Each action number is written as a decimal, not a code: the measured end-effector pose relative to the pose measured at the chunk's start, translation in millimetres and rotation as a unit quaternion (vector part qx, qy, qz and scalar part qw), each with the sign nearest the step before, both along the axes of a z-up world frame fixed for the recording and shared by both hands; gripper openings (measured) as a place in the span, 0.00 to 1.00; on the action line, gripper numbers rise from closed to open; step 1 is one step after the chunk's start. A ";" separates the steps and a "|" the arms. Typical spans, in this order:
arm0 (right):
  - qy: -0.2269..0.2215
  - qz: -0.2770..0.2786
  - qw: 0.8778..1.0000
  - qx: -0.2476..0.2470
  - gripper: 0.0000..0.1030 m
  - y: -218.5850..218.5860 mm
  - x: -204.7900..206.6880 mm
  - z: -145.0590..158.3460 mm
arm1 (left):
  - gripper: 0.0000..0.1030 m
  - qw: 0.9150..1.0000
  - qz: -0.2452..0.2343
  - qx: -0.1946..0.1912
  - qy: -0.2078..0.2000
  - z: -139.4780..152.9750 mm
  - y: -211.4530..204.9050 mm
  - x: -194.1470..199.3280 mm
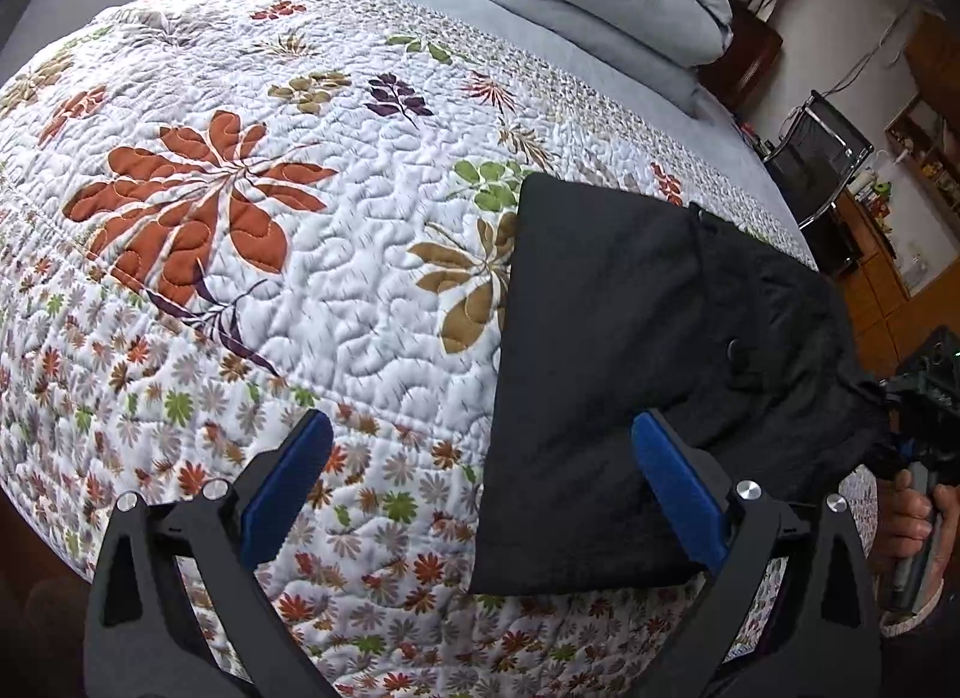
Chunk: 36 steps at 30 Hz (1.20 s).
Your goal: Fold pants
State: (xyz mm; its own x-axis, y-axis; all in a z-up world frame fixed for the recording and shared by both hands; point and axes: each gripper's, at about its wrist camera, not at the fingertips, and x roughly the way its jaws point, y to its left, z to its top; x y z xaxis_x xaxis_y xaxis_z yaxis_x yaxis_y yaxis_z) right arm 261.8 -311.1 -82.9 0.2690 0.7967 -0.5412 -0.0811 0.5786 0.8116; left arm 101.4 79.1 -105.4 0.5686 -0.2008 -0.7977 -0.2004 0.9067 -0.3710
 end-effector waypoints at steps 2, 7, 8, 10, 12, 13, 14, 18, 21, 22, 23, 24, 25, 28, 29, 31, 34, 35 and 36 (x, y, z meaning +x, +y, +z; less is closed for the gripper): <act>-0.008 0.003 1.000 0.003 0.24 0.5 -1.3 7.0 | 0.97 1.000 -0.003 0.001 -0.001 -0.3 -2.2 0.9; -0.023 0.011 1.000 -0.003 0.23 0.7 -3.3 27.2 | 0.97 1.000 -0.019 0.019 0.006 -0.6 -14.2 5.7; -0.028 0.011 1.000 -0.004 0.23 -1.0 -4.3 31.6 | 0.97 0.999 -0.023 0.025 0.007 -0.7 -16.8 6.7; -0.037 0.011 0.999 -0.006 0.23 -6.7 -8.1 40.8 | 0.97 0.999 -0.033 0.036 0.007 -0.6 -23.7 8.7; -0.045 0.009 0.999 -0.008 0.23 -11.9 -10.1 47.5 | 0.97 0.999 -0.037 0.038 0.007 0.8 -29.4 9.6; -0.050 0.007 0.999 -0.008 0.23 -16.3 -11.7 52.4 | 0.97 0.999 -0.039 0.035 0.006 1.5 -31.4 10.3; -0.054 0.005 0.998 -0.010 0.23 -21.2 -13.3 56.8 | 0.97 0.999 -0.041 0.032 0.006 2.0 -32.2 10.8; -0.065 -0.011 0.998 -0.021 0.23 -44.2 -18.6 67.4 | 0.97 0.998 -0.052 0.029 -0.001 8.6 -41.2 13.3; -0.066 -0.025 0.997 -0.024 0.23 -61.8 -21.0 68.9 | 0.97 0.997 -0.062 0.036 -0.005 13.5 -51.3 15.7; -0.066 -0.032 0.997 -0.027 0.23 -70.1 -22.4 68.3 | 0.97 0.997 -0.064 0.038 -0.005 14.3 -53.6 16.5; -0.064 -0.036 0.997 -0.028 0.23 -75.4 -23.4 66.9 | 0.97 0.997 -0.067 0.039 -0.006 15.0 -56.4 17.3; -0.062 -0.040 0.997 -0.029 0.23 -80.8 -24.6 65.4 | 0.97 0.997 -0.070 0.041 -0.005 15.5 -59.8 18.4; -0.059 -0.046 0.997 -0.029 0.23 -87.5 -26.5 63.3 | 0.97 0.996 -0.072 0.042 -0.005 15.7 -62.2 19.1; -0.052 -0.057 0.997 -0.030 0.23 -100.0 -28.6 57.5 | 0.97 0.996 -0.076 0.047 -0.003 15.8 -68.6 21.1; -0.050 -0.059 0.997 -0.030 0.23 -100.9 -30.0 53.6 | 0.97 0.996 -0.077 0.048 -0.003 15.7 -70.4 21.5; -0.044 -0.065 0.997 -0.028 0.23 -105.7 -31.1 45.0 | 0.97 0.996 -0.079 0.051 -0.003 15.6 -73.4 22.2; -0.037 -0.071 0.996 -0.024 0.23 -114.1 -33.2 35.5 | 0.97 0.995 -0.081 0.058 -0.002 15.3 -76.7 22.8; -0.036 -0.073 0.996 -0.024 0.23 -116.7 -34.0 32.9 | 0.97 0.995 -0.081 0.060 -0.001 15.1 -77.5 23.2; -0.033 -0.075 0.996 -0.024 0.23 -119.6 -34.5 29.0 | 0.97 0.995 -0.082 0.061 -0.001 14.7 -78.3 23.5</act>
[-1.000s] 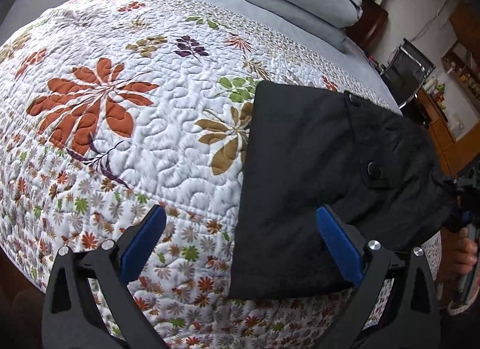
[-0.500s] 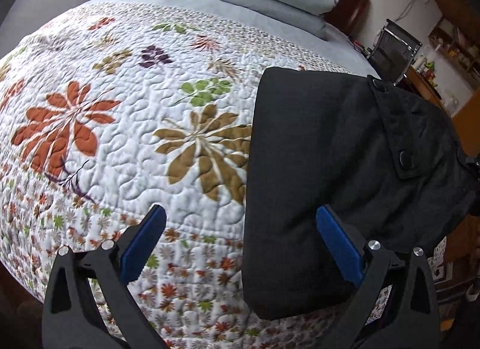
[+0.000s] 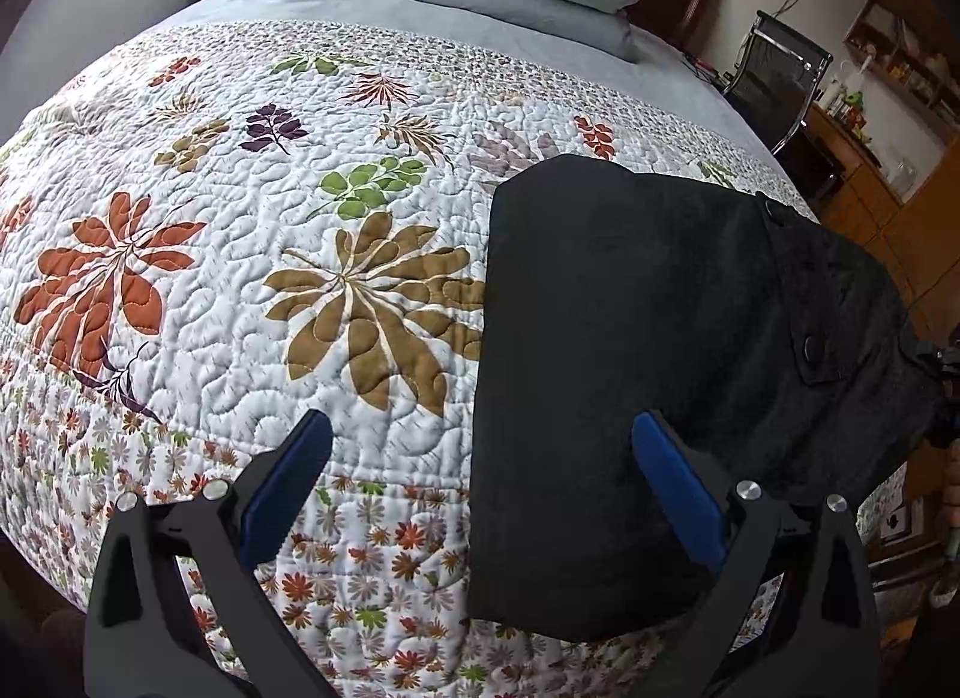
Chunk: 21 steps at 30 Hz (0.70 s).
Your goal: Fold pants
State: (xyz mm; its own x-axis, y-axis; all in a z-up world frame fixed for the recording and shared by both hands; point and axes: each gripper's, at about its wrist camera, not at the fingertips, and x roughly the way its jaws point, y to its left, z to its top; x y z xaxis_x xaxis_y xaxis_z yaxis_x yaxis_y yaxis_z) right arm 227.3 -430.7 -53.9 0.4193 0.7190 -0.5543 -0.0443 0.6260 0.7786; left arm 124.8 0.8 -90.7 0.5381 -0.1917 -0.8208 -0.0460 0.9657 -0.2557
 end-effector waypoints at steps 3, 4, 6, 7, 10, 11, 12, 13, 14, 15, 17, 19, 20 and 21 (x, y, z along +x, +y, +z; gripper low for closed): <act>0.006 -0.004 1.000 -0.002 0.23 -5.4 -2.7 -7.7 | 0.97 1.000 -0.002 0.001 0.004 -1.6 -3.5 0.7; 0.010 -0.007 1.000 -0.002 0.23 -8.1 -3.8 -11.4 | 0.97 1.000 -0.003 0.001 0.005 -2.2 -4.8 0.9; 0.014 -0.009 1.000 -0.002 0.23 -11.9 -5.7 -16.7 | 0.97 1.000 -0.005 0.002 0.006 -2.6 -7.7 0.9; 0.016 -0.012 1.000 0.000 0.23 -14.4 -6.8 -20.0 | 0.97 1.000 -0.006 0.002 0.006 -2.7 -9.0 0.9; 0.023 -0.016 1.000 0.005 0.23 -19.5 -9.7 -28.9 | 0.97 1.000 -0.008 0.005 0.008 -3.5 -12.3 1.4; 0.025 -0.017 1.000 0.006 0.23 -20.5 -10.2 -31.6 | 0.97 1.000 -0.008 0.006 0.008 -3.7 -13.4 1.7; 0.027 -0.019 0.999 0.009 0.23 -21.7 -11.1 -35.3 | 0.97 1.000 -0.009 0.007 0.009 -4.0 -14.4 1.9; 0.029 -0.021 0.999 0.012 0.23 -22.2 -12.1 -38.3 | 0.97 1.000 -0.010 0.008 0.009 -4.0 -15.5 1.9; 0.031 -0.023 0.999 0.014 0.23 -22.6 -13.0 -40.6 | 0.97 1.000 -0.010 0.009 0.009 -4.0 -16.0 2.0; 0.033 -0.024 0.999 0.017 0.24 -23.4 -13.6 -44.0 | 0.97 1.000 -0.011 0.010 0.008 -4.0 -16.6 2.2; 0.042 -0.028 0.998 0.027 0.25 -24.7 -14.5 -52.4 | 0.97 1.000 -0.011 0.012 0.009 -4.2 -17.1 2.6; 0.048 -0.031 0.998 0.035 0.29 -26.0 -15.2 -59.4 | 0.97 1.000 -0.010 0.011 0.010 -4.3 -17.5 2.7; 0.051 -0.031 0.998 0.035 0.31 -26.2 -15.6 -62.7 | 0.97 1.000 -0.009 0.011 0.011 -4.3 -17.8 2.8; 0.054 -0.030 0.997 0.036 0.33 -26.7 -15.9 -65.5 | 0.97 1.000 -0.009 0.011 0.011 -4.1 -17.8 3.2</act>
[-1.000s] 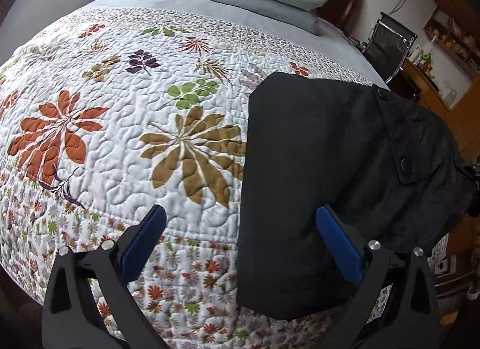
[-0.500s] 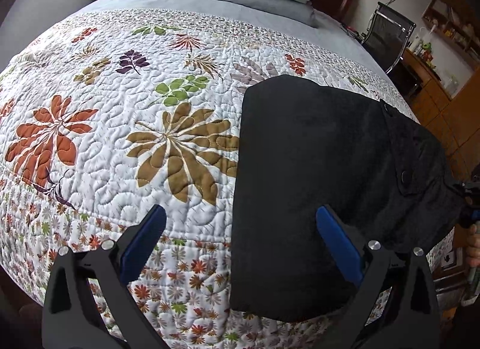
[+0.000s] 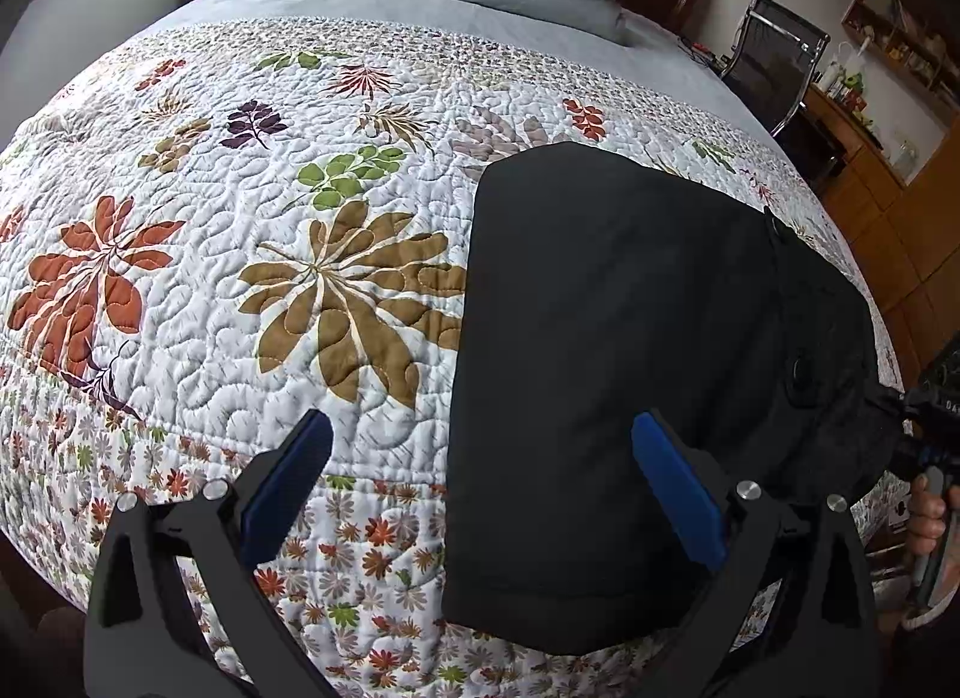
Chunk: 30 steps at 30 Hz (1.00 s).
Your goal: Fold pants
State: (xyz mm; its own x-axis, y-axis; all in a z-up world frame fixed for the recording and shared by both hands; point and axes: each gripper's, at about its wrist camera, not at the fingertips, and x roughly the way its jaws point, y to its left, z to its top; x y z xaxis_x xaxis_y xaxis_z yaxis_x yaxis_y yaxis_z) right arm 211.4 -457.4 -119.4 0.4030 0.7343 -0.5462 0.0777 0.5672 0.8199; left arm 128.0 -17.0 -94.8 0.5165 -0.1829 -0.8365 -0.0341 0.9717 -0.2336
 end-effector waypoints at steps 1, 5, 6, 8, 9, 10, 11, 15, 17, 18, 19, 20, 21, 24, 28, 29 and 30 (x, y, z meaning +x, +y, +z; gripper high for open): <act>0.001 -0.001 1.000 0.004 0.36 -0.7 -0.5 -1.6 | 0.97 1.000 0.000 0.000 0.000 0.2 -0.1 0.1; 0.001 0.002 1.000 0.000 0.39 -3.7 -3.6 1.6 | 0.97 1.000 -0.003 0.003 0.000 0.9 -0.6 -1.1; -0.004 0.001 1.000 -0.012 0.40 -4.7 -5.8 5.8 | 0.97 1.000 -0.004 0.004 0.000 1.1 -0.5 -1.9; -0.009 0.002 1.000 -0.021 0.40 -5.7 -8.8 10.3 | 0.97 1.000 -0.003 0.005 -0.001 1.4 -0.2 -3.6; -0.009 0.003 1.000 -0.024 0.40 -5.5 -10.3 11.4 | 0.97 1.000 -0.003 0.004 0.000 0.9 0.0 -4.2; -0.009 0.004 1.000 -0.030 0.40 -5.0 -11.5 12.3 | 0.97 1.000 -0.003 0.003 0.000 0.2 0.1 -4.4; -0.009 0.005 0.999 -0.035 0.40 -5.2 -12.5 12.4 | 0.97 1.000 -0.003 0.003 0.001 -0.7 -0.3 -4.4; -0.008 0.004 0.998 -0.055 0.40 -1.9 -13.5 9.8 | 0.97 1.000 -0.005 -0.001 0.004 -5.4 -2.2 -3.8; -0.007 0.002 0.999 -0.054 0.40 0.7 -14.3 7.0 | 0.97 1.000 -0.006 0.000 0.006 -7.1 -2.9 -3.4; -0.006 0.000 0.999 -0.053 0.40 1.8 -14.4 6.6 | 0.97 1.000 -0.008 -0.001 0.006 -7.7 -2.8 -3.4; -0.005 -0.002 0.999 -0.050 0.40 1.3 -15.3 5.4 | 0.97 1.000 -0.008 -0.002 0.006 -7.8 -2.6 -3.5; -0.005 -0.002 0.999 -0.048 0.40 0.0 -15.7 4.0 | 0.97 1.000 -0.008 -0.002 0.007 -7.6 -2.3 -3.6; -0.005 -0.003 0.999 -0.048 0.40 -0.4 -15.8 2.9 | 0.97 1.000 -0.008 -0.003 0.007 -7.0 -2.3 -3.9; -0.005 -0.002 0.999 -0.044 0.42 -2.2 -16.7 4.2 | 0.97 1.000 -0.014 0.004 0.003 -3.7 -4.8 -6.0; -0.006 0.004 0.999 -0.054 0.46 -1.0 -16.0 8.8 | 0.97 1.000 -0.020 0.021 -0.009 2.4 -10.0 -10.7; -0.005 0.009 0.998 -0.057 0.48 1.0 -14.3 10.2 | 0.97 0.999 -0.021 0.022 -0.012 3.9 -10.7 -11.4; -0.005 0.015 0.998 -0.061 0.48 3.6 -13.8 10.8 | 0.97 0.999 -0.022 0.024 -0.014 6.3 -12.1 -12.4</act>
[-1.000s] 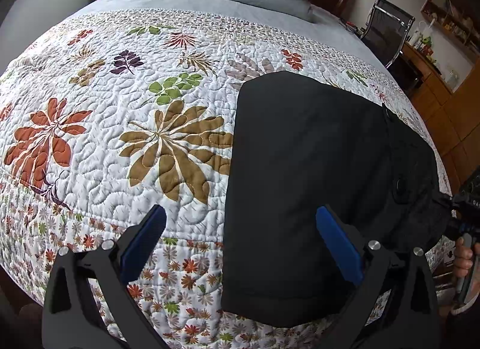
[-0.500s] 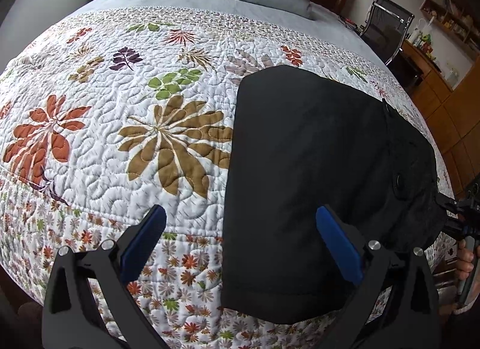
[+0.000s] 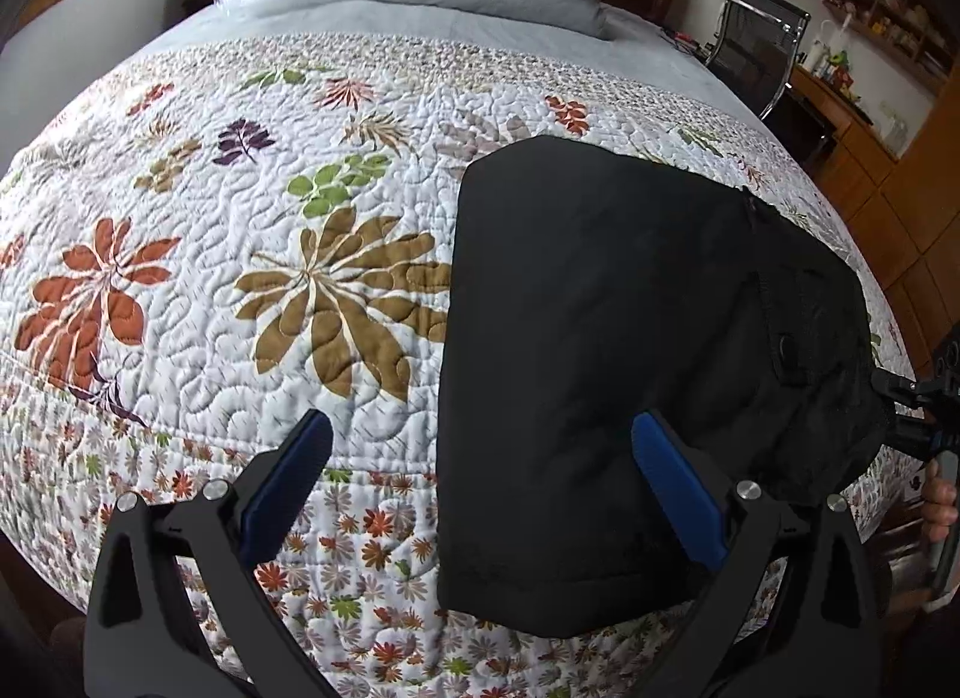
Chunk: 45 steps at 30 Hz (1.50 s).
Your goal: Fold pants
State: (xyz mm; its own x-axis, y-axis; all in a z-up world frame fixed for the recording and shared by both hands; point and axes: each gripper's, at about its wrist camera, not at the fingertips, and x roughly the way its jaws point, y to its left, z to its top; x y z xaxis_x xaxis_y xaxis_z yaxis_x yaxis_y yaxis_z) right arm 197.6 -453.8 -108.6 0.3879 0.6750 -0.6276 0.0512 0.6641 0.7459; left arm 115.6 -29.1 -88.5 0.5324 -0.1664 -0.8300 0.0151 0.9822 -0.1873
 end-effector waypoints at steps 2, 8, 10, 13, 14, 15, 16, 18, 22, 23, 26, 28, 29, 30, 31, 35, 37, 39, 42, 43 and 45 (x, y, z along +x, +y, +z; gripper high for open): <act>0.000 0.004 1.000 -0.014 0.46 4.4 -0.1 0.4 | 0.97 1.000 -0.001 0.003 -0.004 3.8 -1.5 -0.6; -0.024 0.006 0.999 -0.023 0.33 8.5 -6.6 14.2 | 0.97 0.999 -0.006 0.016 -0.033 24.6 -5.5 -8.4; -0.026 0.006 0.999 -0.025 0.33 8.2 -7.4 17.5 | 0.97 0.999 -0.007 0.022 -0.046 32.4 -6.1 -10.6; -0.016 0.004 0.999 -0.028 0.33 8.8 -5.6 12.3 | 0.97 0.998 -0.008 0.025 -0.059 41.4 -6.3 -12.9; -0.011 0.002 1.000 -0.026 0.34 8.3 -4.7 9.0 | 0.97 0.998 -0.009 0.025 -0.060 43.2 -6.1 -12.9; -0.007 0.000 1.000 -0.021 0.34 7.6 -4.3 6.3 | 0.97 0.998 -0.010 0.025 -0.062 45.3 -6.0 -12.8; -0.003 -0.002 1.000 -0.016 0.36 6.9 -3.1 3.2 | 0.97 0.998 -0.010 0.024 -0.063 46.4 -5.7 -12.5; 0.001 -0.004 1.000 -0.011 0.36 5.7 -2.0 0.1 | 0.97 0.998 -0.010 0.024 -0.064 47.6 -5.0 -11.9; 0.004 0.001 1.000 -0.014 0.39 2.6 -2.4 -0.9 | 0.97 0.999 -0.012 -0.004 -0.044 41.4 1.8 -7.7; 0.005 0.001 1.000 -0.015 0.39 3.0 -1.9 -0.7 | 0.97 0.999 -0.012 -0.022 -0.032 37.6 6.5 -5.4; 0.004 0.005 1.000 -0.027 0.39 6.4 -0.1 1.0 | 0.97 0.997 -0.007 -0.082 0.007 24.1 22.0 1.0; 0.004 0.005 1.000 -0.027 0.40 7.6 -0.1 1.3 | 0.97 0.992 0.010 -0.121 0.045 11.9 36.1 4.2; 0.004 0.005 1.000 -0.024 0.42 7.7 0.3 1.6 | 0.97 0.988 0.015 -0.143 0.059 6.8 42.6 4.9; 0.004 0.005 1.000 -0.020 0.42 7.2 0.1 2.6 | 0.97 0.982 0.019 -0.168 0.079 0.2 50.1 5.5; 0.003 0.006 1.000 -0.018 0.44 6.2 0.3 3.4 | 0.97 0.977 0.025 -0.188 0.093 -4.9 56.2 5.1; -0.002 0.002 1.000 -0.015 0.64 -0.9 -2.4 10.0 | 0.97 0.966 0.029 -0.216 0.139 -21.7 69.2 5.7; -0.009 -0.003 1.000 -0.005 0.65 -7.5 -5.4 14.0 | 0.97 0.971 0.018 -0.192 0.145 -25.5 67.0 4.5; -0.015 -0.009 1.000 0.003 0.67 -14.3 -8.2 17.3 | 0.97 0.969 0.004 -0.192 0.159 -30.5 63.3 5.2; -0.017 -0.016 1.000 0.005 0.69 -23.9 -11.4 19.3 | 0.97 0.946 -0.011 -0.265 0.188 -41.1 58.2 9.3; -0.016 -0.018 1.000 0.003 0.69 -26.3 -12.0 18.7 | 0.97 0.939 -0.014 -0.285 0.193 -42.6 56.0 11.0; -0.012 -0.021 1.000 0.006 0.69 -29.7 -12.7 15.6 | 0.97 0.930 -0.020 -0.308 0.198 -44.0 49.5 14.3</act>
State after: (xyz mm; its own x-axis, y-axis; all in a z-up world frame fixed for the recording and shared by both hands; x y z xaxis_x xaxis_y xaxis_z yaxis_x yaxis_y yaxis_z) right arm 184.9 -483.5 -93.0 0.4305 0.6657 -0.6095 0.0609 0.6524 0.7555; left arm 129.9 20.4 -132.4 0.1876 -0.6889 -0.7002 -0.1413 0.6865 -0.7132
